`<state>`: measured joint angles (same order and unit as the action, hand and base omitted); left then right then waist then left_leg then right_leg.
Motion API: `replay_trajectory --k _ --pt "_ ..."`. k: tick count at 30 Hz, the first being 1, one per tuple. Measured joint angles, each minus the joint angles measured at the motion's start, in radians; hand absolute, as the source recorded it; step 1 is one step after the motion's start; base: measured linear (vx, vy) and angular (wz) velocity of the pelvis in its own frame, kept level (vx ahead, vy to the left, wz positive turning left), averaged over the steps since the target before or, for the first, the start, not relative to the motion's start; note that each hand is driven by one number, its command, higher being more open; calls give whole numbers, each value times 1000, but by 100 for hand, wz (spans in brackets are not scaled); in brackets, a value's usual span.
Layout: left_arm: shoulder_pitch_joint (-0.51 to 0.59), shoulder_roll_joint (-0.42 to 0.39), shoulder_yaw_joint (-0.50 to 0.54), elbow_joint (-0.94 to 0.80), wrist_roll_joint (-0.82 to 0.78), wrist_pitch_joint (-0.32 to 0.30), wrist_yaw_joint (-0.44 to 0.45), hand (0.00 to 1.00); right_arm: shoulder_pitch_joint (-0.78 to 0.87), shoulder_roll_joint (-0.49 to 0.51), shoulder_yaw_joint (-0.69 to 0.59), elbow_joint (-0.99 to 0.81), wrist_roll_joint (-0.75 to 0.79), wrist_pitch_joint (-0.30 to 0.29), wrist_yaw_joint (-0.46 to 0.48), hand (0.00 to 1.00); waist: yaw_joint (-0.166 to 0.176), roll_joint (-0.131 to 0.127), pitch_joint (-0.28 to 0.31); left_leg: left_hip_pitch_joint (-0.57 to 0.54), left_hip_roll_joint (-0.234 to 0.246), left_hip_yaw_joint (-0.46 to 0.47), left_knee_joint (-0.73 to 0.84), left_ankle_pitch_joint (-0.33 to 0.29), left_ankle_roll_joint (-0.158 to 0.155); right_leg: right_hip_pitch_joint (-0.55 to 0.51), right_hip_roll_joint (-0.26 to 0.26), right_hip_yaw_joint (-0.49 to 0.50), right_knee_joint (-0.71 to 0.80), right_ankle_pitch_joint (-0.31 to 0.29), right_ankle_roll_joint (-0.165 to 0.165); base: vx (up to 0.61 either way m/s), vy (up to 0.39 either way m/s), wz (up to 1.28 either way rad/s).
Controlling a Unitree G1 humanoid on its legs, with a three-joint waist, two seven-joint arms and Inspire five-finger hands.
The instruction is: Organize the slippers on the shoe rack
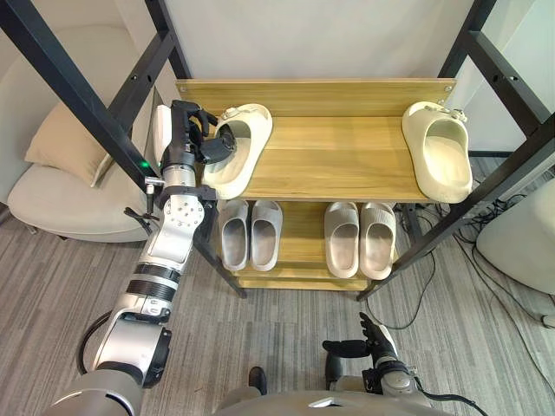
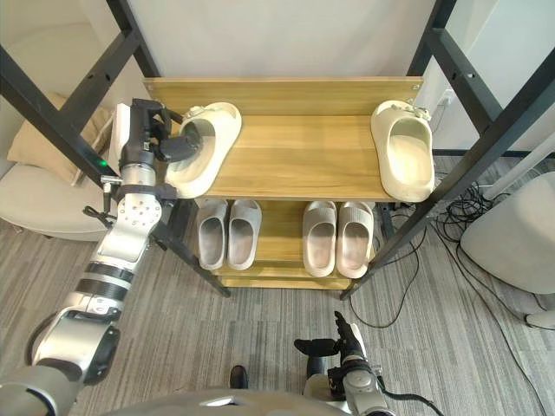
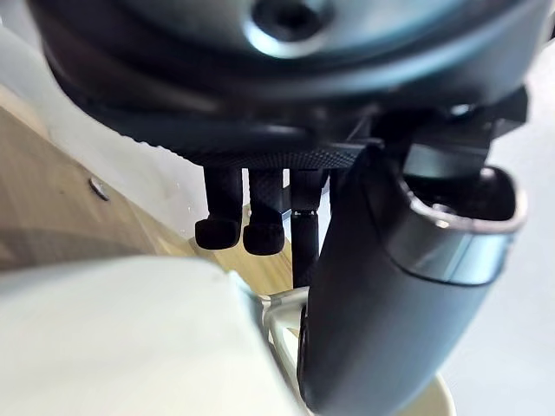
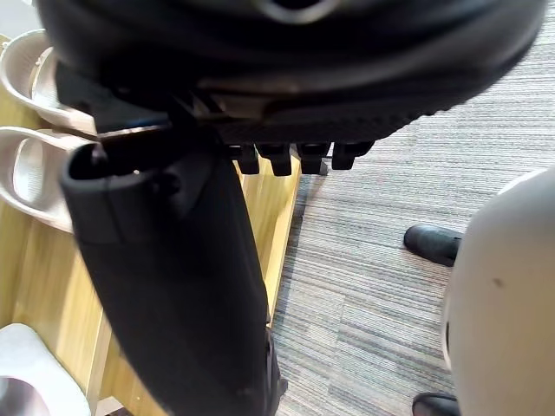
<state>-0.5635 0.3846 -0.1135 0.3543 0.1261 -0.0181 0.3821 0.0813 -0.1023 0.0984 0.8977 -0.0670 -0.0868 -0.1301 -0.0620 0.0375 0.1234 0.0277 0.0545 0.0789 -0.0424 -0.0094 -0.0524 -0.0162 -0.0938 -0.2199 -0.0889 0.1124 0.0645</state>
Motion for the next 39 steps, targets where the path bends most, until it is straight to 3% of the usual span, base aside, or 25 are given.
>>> replay_trajectory --k 13,26,39 --pt "-8 -44 -105 -33 -79 -27 -8 0 -10 -13 -22 -12 31 10 -14 100 -34 38 16 5 -12 32 -1 -3 12 -12 -11 31 0 8 8 2 3 -7" --pt "-163 -88 -154 92 -136 -27 -1 0 -23 -18 -42 -34 69 0 -34 100 -79 80 36 2 -16 86 -8 -5 15 -47 -11 84 -1 25 12 -5 10 -12" --pt "-211 -153 -148 150 -206 -40 37 0 -28 -22 -63 -38 71 -2 -37 100 -94 96 44 -1 -18 88 -15 -5 15 -54 -13 84 -1 26 14 0 0 0"
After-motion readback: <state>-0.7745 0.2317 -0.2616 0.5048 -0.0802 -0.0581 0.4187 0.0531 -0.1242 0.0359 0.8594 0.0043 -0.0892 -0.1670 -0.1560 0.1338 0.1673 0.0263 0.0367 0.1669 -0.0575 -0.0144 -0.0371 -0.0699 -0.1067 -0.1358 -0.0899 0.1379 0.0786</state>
